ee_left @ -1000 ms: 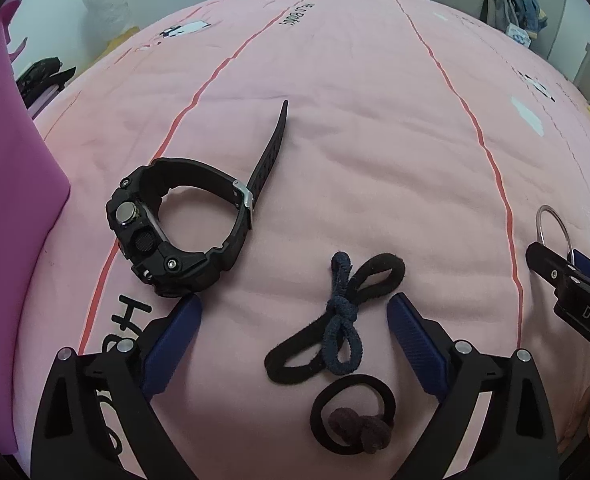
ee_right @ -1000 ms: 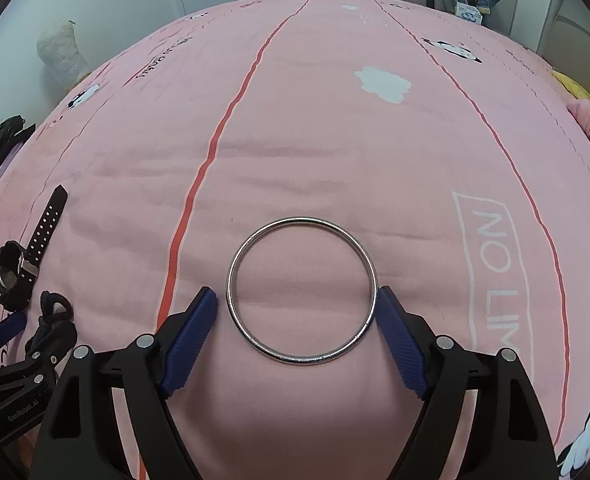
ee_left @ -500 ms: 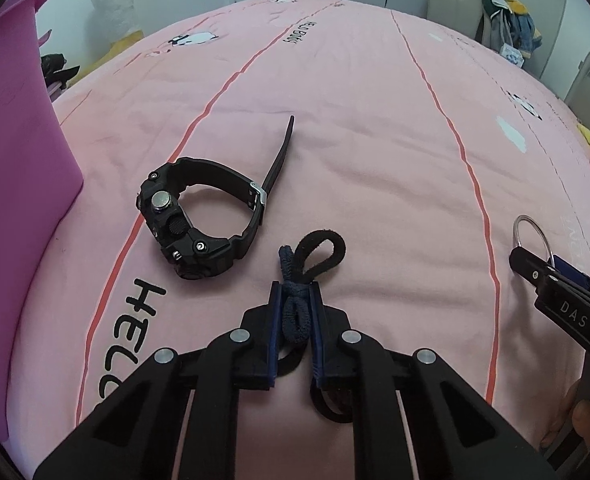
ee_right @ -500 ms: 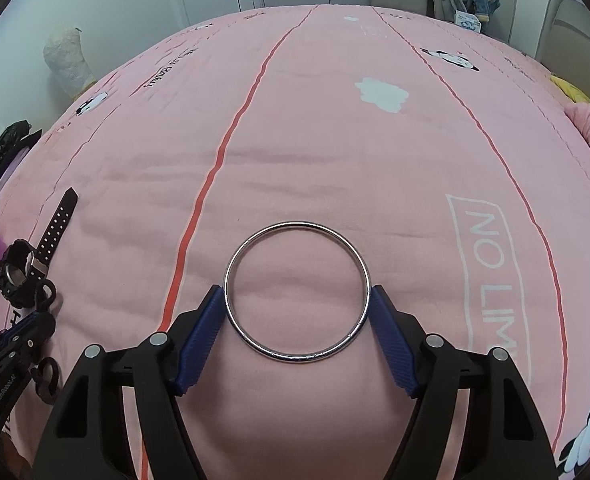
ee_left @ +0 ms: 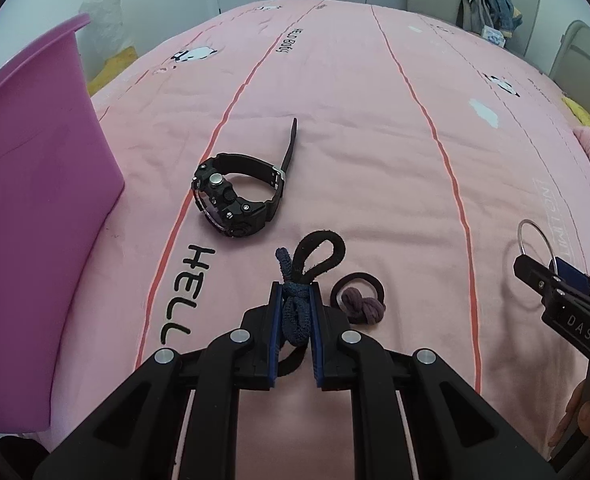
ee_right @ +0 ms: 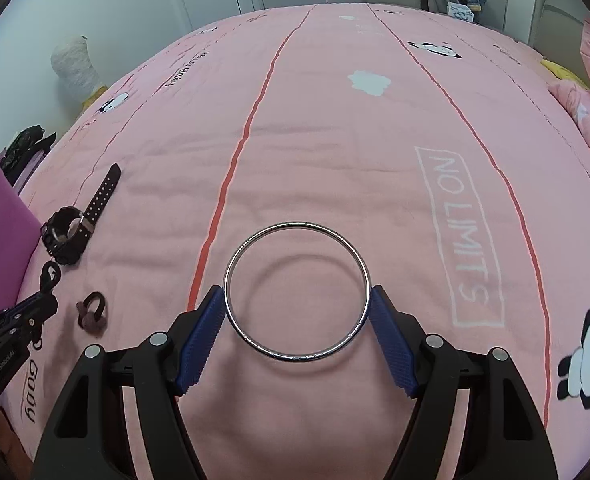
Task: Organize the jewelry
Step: 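Grasp the silver hoop ring with the right tool while the left tool grasps the black hair tie, then carry the hoop ring and hair tie into the purple tub and open both tools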
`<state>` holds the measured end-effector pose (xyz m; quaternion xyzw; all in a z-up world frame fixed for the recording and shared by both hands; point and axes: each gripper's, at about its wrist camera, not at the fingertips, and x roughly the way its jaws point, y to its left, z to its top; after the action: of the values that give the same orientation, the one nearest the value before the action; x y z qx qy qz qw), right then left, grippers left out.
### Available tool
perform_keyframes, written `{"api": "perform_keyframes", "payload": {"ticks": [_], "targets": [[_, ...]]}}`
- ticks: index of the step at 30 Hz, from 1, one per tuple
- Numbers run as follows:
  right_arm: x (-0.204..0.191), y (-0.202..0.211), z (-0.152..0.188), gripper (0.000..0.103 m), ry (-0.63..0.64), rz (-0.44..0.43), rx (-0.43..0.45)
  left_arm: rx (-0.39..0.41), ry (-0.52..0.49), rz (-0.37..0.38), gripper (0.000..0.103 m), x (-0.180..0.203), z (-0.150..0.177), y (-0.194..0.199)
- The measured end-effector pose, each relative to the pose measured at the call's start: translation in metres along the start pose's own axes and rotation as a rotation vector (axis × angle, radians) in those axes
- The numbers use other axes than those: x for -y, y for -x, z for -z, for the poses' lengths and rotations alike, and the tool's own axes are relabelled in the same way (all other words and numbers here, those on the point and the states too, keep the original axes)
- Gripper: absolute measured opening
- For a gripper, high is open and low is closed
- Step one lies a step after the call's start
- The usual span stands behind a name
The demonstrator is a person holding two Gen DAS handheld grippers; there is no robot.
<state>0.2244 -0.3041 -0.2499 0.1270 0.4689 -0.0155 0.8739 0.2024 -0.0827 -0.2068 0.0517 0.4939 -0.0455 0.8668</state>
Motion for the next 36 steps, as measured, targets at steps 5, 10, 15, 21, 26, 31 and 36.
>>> {"api": "perform_keyframes", "payload": {"ticks": [5,10,15,21,26,31,36], "targets": [[-0.01,0.041,0.026,0.07,-0.018,-0.015,0.007,0.022,-0.015,0.025,0.013,-0.011,0.012,0.037],[-0.031,0.085,0.045,0.07,0.003,-0.033,0.032,0.066,-0.018,0.038,0.013,-0.028,0.027,0.085],[-0.064,0.133,0.048,0.07,0.052,-0.076,0.085,0.126,-0.012,0.045,0.013,-0.047,0.036,0.133],[-0.118,0.183,0.039,0.07,0.129,-0.145,0.169,0.205,0.024,0.028,0.013,-0.084,0.039,0.187],[-0.172,0.209,0.027,0.07,0.19,-0.209,0.214,0.259,0.079,-0.003,0.013,-0.126,0.035,0.219],[-0.227,0.219,0.016,0.07,0.256,-0.274,0.231,0.305,0.139,-0.041,0.013,-0.173,0.029,0.24],[-0.286,0.217,-0.002,0.07,0.316,-0.352,0.225,0.336,0.227,-0.113,0.013,-0.231,0.023,0.253]]}}
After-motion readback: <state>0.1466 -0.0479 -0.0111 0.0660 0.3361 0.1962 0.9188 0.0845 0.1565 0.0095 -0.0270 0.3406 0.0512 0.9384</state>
